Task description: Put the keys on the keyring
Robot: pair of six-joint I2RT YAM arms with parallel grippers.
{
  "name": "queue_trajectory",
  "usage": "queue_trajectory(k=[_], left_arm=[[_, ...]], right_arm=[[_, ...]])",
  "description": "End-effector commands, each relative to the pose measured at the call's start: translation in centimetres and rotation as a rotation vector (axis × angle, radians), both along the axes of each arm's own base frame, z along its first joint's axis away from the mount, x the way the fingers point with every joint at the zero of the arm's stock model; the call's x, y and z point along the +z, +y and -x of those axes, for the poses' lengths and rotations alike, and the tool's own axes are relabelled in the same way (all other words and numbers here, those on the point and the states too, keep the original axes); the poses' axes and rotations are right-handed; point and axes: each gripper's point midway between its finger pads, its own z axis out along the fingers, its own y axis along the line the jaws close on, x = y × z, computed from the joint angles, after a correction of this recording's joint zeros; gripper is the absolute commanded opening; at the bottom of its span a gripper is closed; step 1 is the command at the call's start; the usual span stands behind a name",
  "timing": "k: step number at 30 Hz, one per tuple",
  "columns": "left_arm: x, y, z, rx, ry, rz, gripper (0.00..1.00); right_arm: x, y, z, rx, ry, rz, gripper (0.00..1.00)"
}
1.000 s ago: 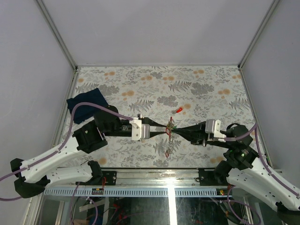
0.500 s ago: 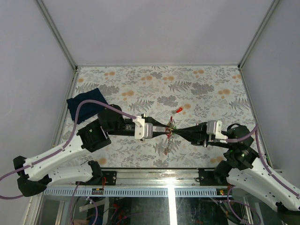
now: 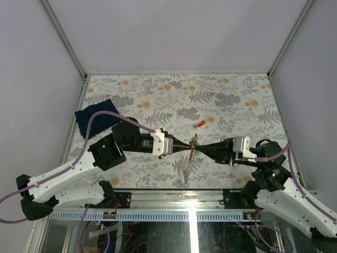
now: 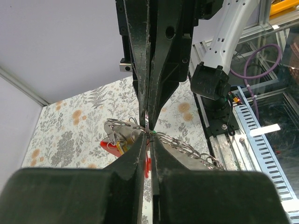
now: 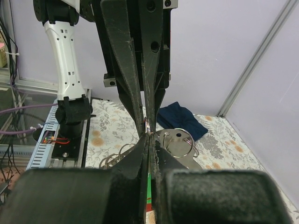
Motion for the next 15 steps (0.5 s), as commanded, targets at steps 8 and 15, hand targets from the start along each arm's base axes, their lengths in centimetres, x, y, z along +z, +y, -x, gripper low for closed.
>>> queue_trajectory(k=[8, 15], left_arm=[[2.4, -0.2, -0.8, 0.023, -0.069, 0.047, 0.0], [1.7, -0.1, -1.7, 0.04, -0.174, -0.001, 0.0]], right_arm=[[1.2, -0.8, 0.6, -0.015, -0.054, -0.004, 0.17], [0.7, -0.8, 0.6, -0.015, -0.068, 0.048, 0.25]])
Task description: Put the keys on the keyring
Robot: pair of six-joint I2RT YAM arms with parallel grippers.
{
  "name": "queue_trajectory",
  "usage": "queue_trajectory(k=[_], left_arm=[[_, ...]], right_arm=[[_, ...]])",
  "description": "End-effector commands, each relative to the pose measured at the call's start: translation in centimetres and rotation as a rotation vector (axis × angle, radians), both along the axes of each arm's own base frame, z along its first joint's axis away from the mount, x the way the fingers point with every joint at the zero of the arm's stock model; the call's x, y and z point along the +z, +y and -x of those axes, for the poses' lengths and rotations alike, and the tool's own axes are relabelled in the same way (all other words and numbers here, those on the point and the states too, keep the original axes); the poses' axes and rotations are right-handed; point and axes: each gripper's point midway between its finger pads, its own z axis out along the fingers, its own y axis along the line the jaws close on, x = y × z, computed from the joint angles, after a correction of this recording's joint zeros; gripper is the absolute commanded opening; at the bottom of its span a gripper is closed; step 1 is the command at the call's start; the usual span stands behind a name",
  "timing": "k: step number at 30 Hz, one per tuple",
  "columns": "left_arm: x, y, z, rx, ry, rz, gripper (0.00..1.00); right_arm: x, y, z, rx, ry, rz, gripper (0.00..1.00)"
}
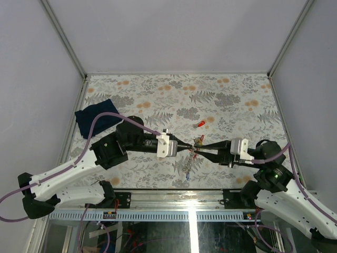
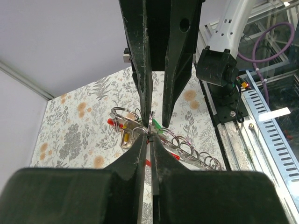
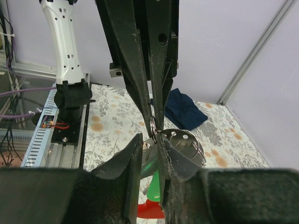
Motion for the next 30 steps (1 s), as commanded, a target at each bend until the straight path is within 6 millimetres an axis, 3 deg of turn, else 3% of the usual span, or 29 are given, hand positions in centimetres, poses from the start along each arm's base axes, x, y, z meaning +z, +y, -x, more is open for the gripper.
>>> queue_trajectory(k=[1, 18, 30], left_arm=[[2.5, 0.1, -1.1, 0.023, -0.143, 0.041, 0.0], [2.1, 0.7, -3.2, 0.102, -0.179, -0.146, 0.0], [1.7, 0.7, -3.7, 0.121, -0.157, -0.221, 0.0]], right_arm=[[2.2, -0.5, 0.5, -0.001, -0.07, -0.011, 0.25], [1.2, 0.1, -1.6, -0.069, -0.069, 0.071, 0.23], [1.3, 1.0, -3.0, -0.098, -0.038, 0.054, 0.24]])
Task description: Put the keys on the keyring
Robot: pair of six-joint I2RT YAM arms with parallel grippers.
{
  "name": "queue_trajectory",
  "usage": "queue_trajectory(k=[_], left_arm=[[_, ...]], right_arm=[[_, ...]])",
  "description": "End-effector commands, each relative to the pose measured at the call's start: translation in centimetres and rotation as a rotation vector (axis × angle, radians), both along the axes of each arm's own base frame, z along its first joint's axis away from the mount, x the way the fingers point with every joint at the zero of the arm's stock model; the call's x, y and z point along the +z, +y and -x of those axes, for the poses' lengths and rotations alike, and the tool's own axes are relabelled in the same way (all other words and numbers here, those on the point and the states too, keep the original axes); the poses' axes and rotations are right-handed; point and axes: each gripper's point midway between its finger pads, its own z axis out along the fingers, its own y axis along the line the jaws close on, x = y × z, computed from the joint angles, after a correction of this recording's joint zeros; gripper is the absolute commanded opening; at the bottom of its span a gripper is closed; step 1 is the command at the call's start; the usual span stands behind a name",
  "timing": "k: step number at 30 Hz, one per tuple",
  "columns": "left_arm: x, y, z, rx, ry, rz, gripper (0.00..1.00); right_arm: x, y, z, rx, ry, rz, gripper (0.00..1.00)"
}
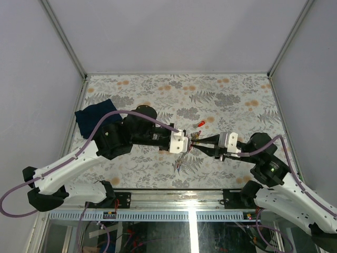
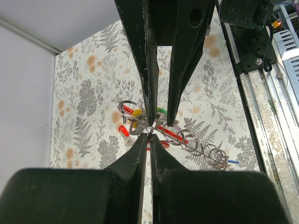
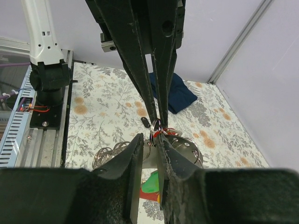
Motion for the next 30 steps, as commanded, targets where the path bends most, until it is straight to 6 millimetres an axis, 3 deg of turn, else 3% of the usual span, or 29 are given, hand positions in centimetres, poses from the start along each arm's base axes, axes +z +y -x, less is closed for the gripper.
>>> queue_trajectory(k=[1, 11, 13, 16, 19, 25, 30], left_arm=[[2.5, -0.1, -0.6, 0.018, -0.052, 0.042, 0.0], [1.7, -0.4, -0.6, 0.02, -0.037, -0.006, 0.0], [1.7, -0.4, -0.6, 0.021, -0.039, -0.014, 0.0], [1.6, -0.3, -0.7, 0.026, -0.04, -0.024, 0.0], [1.7, -0.1, -0.6, 0.029, -0.042, -0.02, 0.0], [2.7, 0.6, 0.5, 0.014, -0.057, 0.087, 0.19], [3.8, 1.3, 1.8, -0.009, -0.058, 0.202, 0.24]], right_arm=[[2.6, 0.1, -0.3, -0.017, -0.028, -0.065, 0.24], [2.0, 0.5, -0.7, -0.023, 0.001, -0.059, 0.22], [1.9, 0.6, -0.8, -0.024, 0.008, -0.058, 0.17], [1.6, 0.6, -1.0, -0.035, 0.019, -0.054, 0.0], [1.6, 0.4, -1.0, -0.041, 0.011, -0.052, 0.0], [2.3, -0.3, -0.2, -0.032, -0.024, -0.067, 0.0], [2.9, -0.7, 0.9, 0.005, -0.055, -0.087, 0.0]])
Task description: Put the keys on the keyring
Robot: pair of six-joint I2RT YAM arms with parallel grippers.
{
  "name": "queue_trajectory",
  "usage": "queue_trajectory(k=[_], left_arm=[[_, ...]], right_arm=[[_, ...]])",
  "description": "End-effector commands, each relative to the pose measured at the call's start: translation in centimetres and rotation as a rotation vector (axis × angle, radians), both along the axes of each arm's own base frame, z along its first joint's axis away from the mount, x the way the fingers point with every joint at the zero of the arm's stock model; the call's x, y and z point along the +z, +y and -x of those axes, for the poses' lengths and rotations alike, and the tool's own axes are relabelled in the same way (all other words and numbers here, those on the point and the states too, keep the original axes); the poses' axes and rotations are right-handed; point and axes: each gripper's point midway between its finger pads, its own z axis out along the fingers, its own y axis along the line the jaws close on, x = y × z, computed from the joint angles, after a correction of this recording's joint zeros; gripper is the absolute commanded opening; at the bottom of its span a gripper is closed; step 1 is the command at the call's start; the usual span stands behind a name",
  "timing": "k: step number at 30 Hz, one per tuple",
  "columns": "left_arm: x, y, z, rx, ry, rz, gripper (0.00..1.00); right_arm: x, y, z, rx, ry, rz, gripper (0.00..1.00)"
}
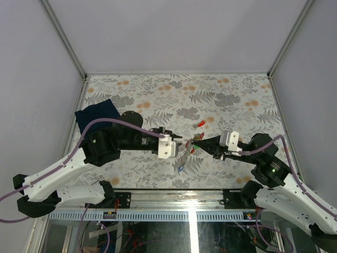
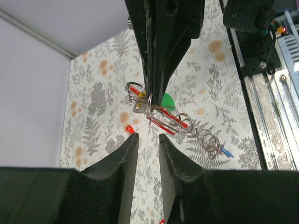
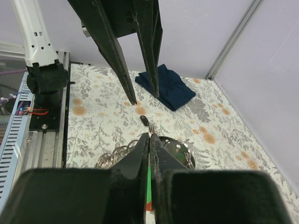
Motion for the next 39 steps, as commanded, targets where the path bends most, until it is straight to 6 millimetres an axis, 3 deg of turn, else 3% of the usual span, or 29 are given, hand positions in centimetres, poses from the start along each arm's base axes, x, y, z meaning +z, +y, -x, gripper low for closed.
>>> queue_trajectory(k=[1, 15, 28, 39], left_arm=[[3.6, -0.3, 1.1, -0.036, -0.029, 0.185, 0.24], [6.4, -0.4, 1.8, -0.048, -0.037, 0.374, 0.26], [7.2, -0.3, 2.2, -0.051, -0.006, 0.441, 0.27], [6.9, -0.6, 1.7, -0.054, -0.022, 0.421, 0.29]], right_arm=[[3.2, -0.4, 1.5, 0.045, -0.091, -0.091, 0.0], [7.0, -1.1, 2.6, 0.092, -0.07, -0.448, 0.0], [9.3, -2.9, 2.2, 0.094, -0.007, -0.735, 0.0], [9.8, -2.2, 2.9, 0.16, -0.002, -0.723, 0.0]])
